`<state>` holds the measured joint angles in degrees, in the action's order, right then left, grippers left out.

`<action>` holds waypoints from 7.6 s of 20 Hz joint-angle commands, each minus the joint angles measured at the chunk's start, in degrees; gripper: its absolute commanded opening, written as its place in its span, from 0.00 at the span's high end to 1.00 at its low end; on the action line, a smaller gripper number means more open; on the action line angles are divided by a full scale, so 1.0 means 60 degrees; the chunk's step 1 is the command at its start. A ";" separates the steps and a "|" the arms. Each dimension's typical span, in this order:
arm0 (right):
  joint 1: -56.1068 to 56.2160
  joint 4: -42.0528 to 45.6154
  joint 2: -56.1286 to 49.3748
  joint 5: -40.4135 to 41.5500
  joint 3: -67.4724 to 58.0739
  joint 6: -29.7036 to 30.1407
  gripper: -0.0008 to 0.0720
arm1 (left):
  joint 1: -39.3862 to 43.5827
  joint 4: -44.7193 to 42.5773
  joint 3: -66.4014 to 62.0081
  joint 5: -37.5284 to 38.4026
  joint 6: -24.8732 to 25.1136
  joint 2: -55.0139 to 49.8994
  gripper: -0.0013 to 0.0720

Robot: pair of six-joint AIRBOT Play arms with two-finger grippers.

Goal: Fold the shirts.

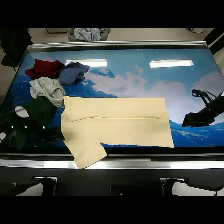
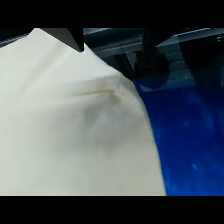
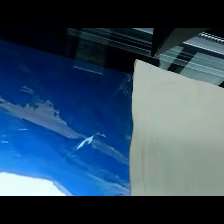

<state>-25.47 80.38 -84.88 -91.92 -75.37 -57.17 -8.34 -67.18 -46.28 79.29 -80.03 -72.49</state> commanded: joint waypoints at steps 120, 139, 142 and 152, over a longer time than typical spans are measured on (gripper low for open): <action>0.7843 -0.7038 -0.2769 0.5082 -0.3013 -0.0645 0.06 | 0.1166 0.0510 -0.7941 -0.2255 -0.0736 0.1424 0.95; 0.4149 -0.7063 -0.2539 0.4772 0.1089 -0.0936 0.35 | 0.1362 0.0987 -0.7038 -0.2146 -0.0594 0.1399 0.95; 0.4156 -0.7308 -0.2586 0.4725 0.0936 -0.0692 0.94 | 0.1468 0.0987 -0.7038 -0.2146 -0.0594 0.1399 0.95; -0.0769 -0.6994 -0.1774 0.3126 -0.2208 -0.0120 0.94 | 0.1468 0.0987 -0.7020 -0.2138 -0.0597 0.1399 0.95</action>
<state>-20.18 37.78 -97.49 -71.40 -85.10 -57.06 0.43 -61.28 -88.47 66.46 -83.59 -64.12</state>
